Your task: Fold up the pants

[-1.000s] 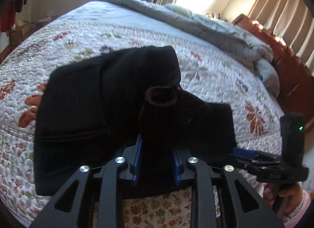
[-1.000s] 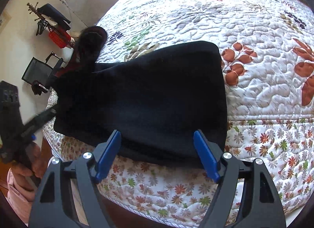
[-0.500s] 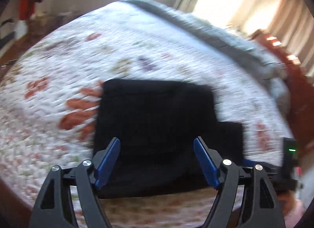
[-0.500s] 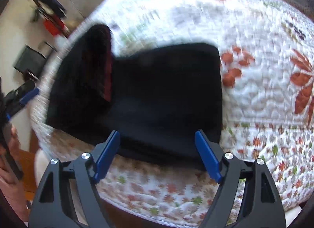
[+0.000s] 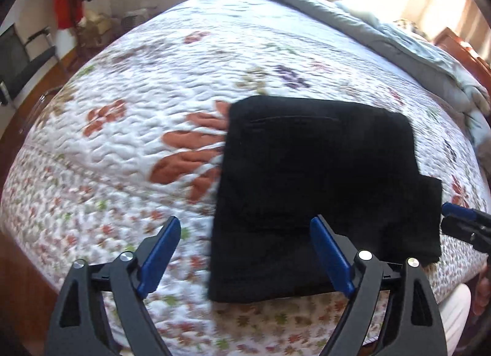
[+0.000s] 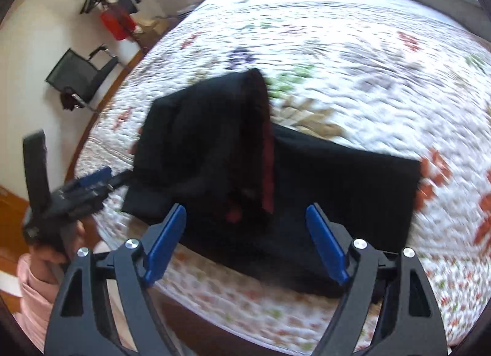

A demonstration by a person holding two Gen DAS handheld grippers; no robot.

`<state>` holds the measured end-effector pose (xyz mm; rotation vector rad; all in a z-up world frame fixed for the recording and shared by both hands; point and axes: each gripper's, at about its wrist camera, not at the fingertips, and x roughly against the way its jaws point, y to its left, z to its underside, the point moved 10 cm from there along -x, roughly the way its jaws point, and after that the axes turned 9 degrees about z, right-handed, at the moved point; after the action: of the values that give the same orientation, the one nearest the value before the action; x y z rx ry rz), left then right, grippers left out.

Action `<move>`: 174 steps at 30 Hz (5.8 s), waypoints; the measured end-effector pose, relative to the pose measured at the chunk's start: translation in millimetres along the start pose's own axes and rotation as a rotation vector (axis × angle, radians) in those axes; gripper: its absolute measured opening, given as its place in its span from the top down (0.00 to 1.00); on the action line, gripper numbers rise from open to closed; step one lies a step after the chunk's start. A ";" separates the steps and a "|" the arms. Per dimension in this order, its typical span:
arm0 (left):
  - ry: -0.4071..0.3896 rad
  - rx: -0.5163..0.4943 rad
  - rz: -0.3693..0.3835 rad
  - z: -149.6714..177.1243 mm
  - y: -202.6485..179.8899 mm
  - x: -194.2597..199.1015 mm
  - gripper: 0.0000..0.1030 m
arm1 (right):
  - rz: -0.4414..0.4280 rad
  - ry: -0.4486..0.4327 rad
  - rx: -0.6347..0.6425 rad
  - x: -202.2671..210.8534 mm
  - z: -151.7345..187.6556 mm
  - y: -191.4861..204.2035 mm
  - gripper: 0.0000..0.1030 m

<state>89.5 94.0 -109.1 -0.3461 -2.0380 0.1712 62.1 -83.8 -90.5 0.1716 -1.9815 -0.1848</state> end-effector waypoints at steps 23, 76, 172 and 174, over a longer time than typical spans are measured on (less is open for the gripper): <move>0.107 0.093 0.080 25.7 7.0 -35.3 0.11 | -0.045 0.134 -0.032 -50.3 10.7 3.9 0.78; 0.134 0.123 0.202 -10.8 -35.1 -60.2 0.07 | -0.079 0.072 -0.177 -9.3 62.0 -138.9 0.65; 0.226 -0.188 0.099 13.6 -93.6 -88.5 0.13 | 0.221 0.160 -0.182 -38.4 53.9 -144.0 0.19; 0.226 -0.194 0.090 13.1 -93.3 -90.9 0.11 | 0.248 0.162 -0.174 -44.4 54.1 -146.0 0.11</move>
<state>102.1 -22.8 -166.8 -0.5540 -1.8203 -0.0113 35.8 -214.7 -182.2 -0.1671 -1.7969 -0.1753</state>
